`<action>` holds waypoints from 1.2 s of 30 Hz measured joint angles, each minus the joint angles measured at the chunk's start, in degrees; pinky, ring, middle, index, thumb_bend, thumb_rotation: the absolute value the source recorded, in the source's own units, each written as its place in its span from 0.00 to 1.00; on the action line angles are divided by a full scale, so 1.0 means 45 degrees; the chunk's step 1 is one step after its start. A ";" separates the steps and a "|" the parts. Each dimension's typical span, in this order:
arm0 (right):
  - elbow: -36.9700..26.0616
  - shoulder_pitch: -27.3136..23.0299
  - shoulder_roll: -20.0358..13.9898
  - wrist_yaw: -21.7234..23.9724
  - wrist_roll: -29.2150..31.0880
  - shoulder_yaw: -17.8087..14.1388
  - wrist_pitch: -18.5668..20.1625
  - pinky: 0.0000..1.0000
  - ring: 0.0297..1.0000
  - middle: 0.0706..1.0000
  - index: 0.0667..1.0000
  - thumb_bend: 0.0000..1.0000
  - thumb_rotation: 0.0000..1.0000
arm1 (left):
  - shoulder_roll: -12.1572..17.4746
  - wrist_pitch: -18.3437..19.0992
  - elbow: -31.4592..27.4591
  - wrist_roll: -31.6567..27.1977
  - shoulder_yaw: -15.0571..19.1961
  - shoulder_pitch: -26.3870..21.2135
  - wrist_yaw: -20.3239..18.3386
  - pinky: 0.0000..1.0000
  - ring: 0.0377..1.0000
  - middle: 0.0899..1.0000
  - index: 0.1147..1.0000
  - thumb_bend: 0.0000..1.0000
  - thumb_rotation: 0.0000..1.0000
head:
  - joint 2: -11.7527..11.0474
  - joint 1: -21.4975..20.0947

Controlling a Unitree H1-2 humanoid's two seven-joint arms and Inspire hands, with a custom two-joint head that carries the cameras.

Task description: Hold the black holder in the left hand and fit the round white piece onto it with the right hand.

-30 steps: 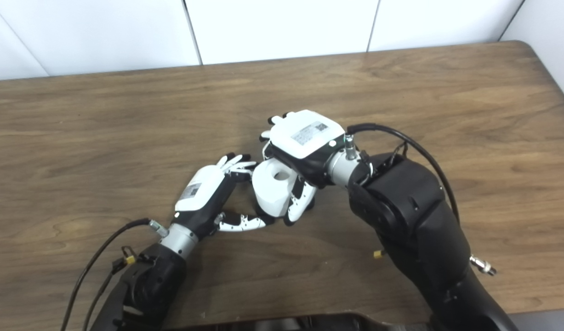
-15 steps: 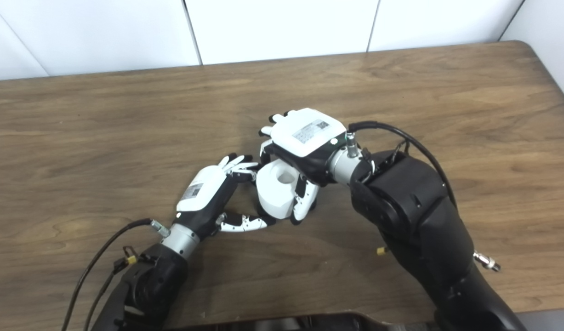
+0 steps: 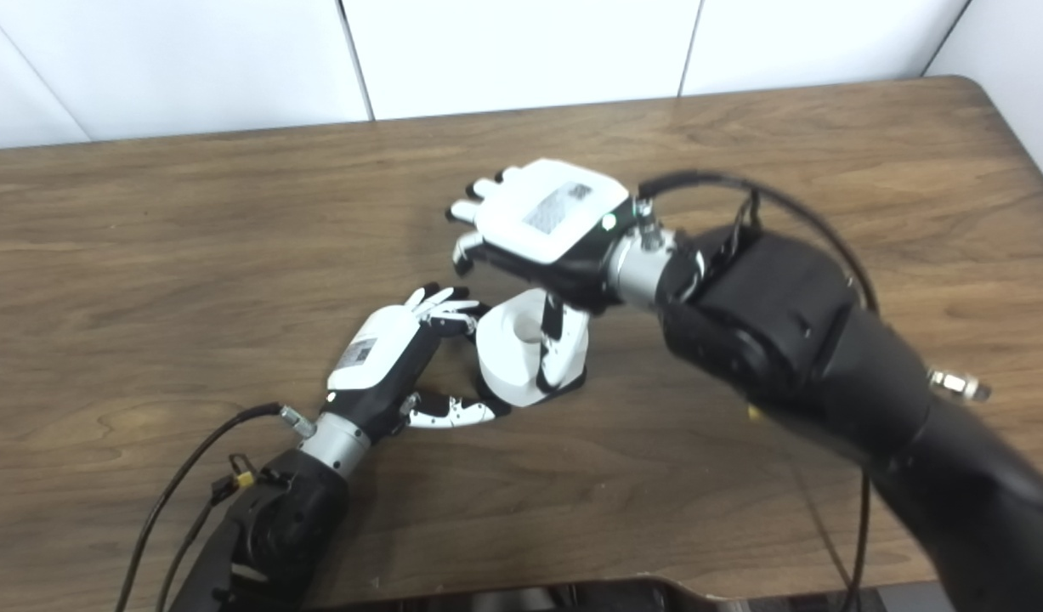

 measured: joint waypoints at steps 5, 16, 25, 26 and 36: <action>0.0072 -0.0809 -0.0304 -0.0002 0.1041 0.0290 0.0061 0.96 1.00 1.00 0.84 1.00 0.36 | -0.0011 0.0000 0.0014 0.0001 0.0001 -0.0018 0.0005 1.00 0.93 0.80 0.42 0.52 0.06 | 0.0000 0.0020; 0.0387 -0.2793 -0.1716 -0.0003 0.3928 -0.0033 0.0077 1.00 1.00 1.00 0.87 1.00 0.35 | -0.0035 -0.0006 0.0068 -0.0003 -0.0002 -0.0039 0.0054 1.00 0.93 0.80 0.42 0.52 0.06 | -0.0058 0.0020; 0.0514 -0.2782 -0.1683 -0.0003 0.3878 -0.0330 0.0077 1.00 1.00 1.00 0.86 1.00 0.38 | -0.0046 0.0002 0.0109 0.0042 0.0002 -0.0071 0.0079 1.00 0.92 0.80 0.43 0.52 0.08 | -0.0098 0.0020; 0.0524 -0.2778 -0.1675 -0.0003 0.3848 -0.0331 0.0077 1.00 1.00 1.00 0.86 1.00 0.37 | -0.0046 0.0026 0.0106 0.0085 -0.0006 -0.0082 0.0070 1.00 0.92 0.80 0.43 0.52 0.08 | -0.0098 0.0020; 0.0556 -0.2683 -0.1297 -0.0003 0.3447 -0.0409 0.0077 1.00 1.00 1.00 0.86 1.00 0.37 | 0.0188 0.2081 -0.1184 0.1081 -0.0435 -0.0613 -0.2429 1.00 1.00 1.00 0.99 1.00 0.43 | -0.0176 0.0098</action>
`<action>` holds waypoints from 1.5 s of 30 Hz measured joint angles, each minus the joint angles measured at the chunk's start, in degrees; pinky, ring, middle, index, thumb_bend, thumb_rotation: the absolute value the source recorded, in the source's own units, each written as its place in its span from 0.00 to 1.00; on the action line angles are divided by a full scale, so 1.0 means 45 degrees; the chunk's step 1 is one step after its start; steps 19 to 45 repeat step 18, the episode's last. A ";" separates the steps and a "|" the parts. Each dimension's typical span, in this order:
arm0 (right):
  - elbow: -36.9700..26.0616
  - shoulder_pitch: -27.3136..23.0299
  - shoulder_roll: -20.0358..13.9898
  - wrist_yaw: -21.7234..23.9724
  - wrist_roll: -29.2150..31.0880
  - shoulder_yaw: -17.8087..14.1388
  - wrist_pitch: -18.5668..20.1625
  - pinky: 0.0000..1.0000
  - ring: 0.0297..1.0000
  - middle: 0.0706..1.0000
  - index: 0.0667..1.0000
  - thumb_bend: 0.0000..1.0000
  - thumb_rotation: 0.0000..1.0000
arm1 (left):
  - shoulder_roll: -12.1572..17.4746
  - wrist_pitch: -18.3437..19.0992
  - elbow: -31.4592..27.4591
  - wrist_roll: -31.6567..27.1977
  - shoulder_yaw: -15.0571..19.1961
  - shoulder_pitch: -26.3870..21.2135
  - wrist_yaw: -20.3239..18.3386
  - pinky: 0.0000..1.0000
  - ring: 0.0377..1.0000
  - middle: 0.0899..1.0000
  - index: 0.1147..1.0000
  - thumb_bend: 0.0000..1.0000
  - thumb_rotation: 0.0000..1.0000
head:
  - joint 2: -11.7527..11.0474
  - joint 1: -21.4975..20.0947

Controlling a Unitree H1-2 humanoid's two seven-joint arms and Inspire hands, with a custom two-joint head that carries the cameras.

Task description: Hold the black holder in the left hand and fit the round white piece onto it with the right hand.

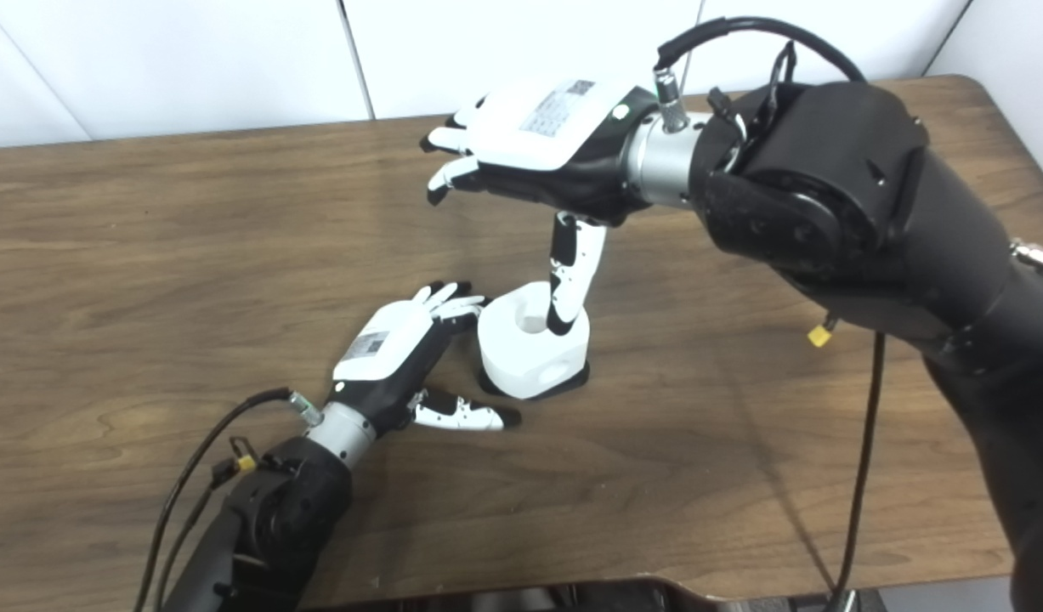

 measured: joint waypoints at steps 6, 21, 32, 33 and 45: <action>0.0054 0.0153 0.0000 0.0000 -0.0179 -0.0006 0.0000 1.00 1.00 1.00 0.86 1.00 0.37 | 0.0100 0.0707 -0.0521 0.0412 -0.0014 -0.0119 -0.0852 1.00 1.00 1.00 1.00 1.00 0.41 | -0.0020 0.0020; 0.0341 0.0206 0.0022 0.0000 -0.0631 0.0041 0.0000 1.00 1.00 1.00 0.85 1.00 0.37 | 0.0314 0.3313 -0.2481 0.2630 0.0406 -0.0824 -0.4968 1.00 1.00 1.00 1.00 1.00 0.32 | -0.0234 0.0761; 0.0341 0.0206 0.0022 0.0000 -0.0631 0.0041 0.0000 1.00 1.00 1.00 0.85 1.00 0.37 | 0.0314 0.3313 -0.2481 0.2630 0.0406 -0.0824 -0.4968 1.00 1.00 1.00 1.00 1.00 0.32 | -0.0234 0.0761; 0.0341 0.0206 0.0022 0.0000 -0.0631 0.0041 0.0000 1.00 1.00 1.00 0.85 1.00 0.37 | 0.0314 0.3313 -0.2481 0.2630 0.0406 -0.0824 -0.4968 1.00 1.00 1.00 1.00 1.00 0.32 | -0.0234 0.0761; 0.0341 0.0206 0.0022 0.0000 -0.0631 0.0041 0.0000 1.00 1.00 1.00 0.85 1.00 0.37 | 0.0314 0.3313 -0.2481 0.2630 0.0406 -0.0824 -0.4968 1.00 1.00 1.00 1.00 1.00 0.32 | -0.0234 0.0761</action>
